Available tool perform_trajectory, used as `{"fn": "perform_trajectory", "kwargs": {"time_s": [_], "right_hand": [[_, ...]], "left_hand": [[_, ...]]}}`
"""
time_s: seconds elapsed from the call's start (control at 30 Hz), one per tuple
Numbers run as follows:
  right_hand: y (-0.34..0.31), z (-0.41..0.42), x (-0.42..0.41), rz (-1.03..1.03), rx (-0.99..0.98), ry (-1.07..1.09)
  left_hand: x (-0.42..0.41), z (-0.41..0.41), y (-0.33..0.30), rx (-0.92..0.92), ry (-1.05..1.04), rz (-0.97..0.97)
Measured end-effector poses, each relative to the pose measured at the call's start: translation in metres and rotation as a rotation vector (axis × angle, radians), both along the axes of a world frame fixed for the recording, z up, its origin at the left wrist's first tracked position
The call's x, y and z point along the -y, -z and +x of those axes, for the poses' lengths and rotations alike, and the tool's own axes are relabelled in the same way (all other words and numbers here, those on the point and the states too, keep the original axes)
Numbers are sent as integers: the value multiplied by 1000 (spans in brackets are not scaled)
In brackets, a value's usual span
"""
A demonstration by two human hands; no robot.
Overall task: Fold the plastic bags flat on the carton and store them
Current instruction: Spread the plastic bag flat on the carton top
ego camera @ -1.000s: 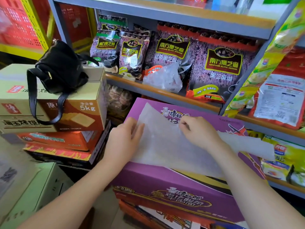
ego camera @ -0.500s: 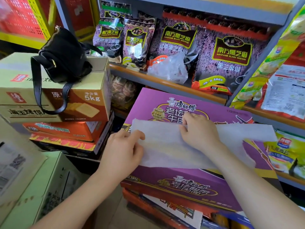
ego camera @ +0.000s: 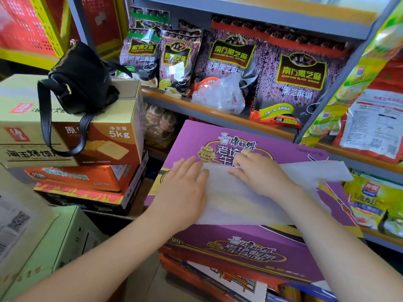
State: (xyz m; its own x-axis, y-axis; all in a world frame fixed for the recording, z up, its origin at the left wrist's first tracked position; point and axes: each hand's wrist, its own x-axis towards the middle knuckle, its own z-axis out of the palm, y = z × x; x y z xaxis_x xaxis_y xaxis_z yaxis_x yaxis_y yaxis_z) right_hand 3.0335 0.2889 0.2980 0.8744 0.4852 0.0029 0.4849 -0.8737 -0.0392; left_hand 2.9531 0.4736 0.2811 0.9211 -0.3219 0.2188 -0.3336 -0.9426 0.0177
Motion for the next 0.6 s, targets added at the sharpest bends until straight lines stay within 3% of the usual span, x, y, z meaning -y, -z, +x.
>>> {"fn": "perform_trajectory", "kwargs": {"time_s": [0.17, 0.23, 0.37, 0.6], "right_hand": [[-5, 22, 4, -80, 130, 16], [-1, 31, 6, -83, 127, 64], [7, 36, 12, -135, 146, 66], [6, 42, 25, -115, 125, 134]], "left_hand": [[11, 23, 0, -141, -22, -83], [13, 31, -2, -190, -62, -12], [7, 32, 4, -221, -66, 91], [-10, 29, 7, -252, -83, 49]]}}
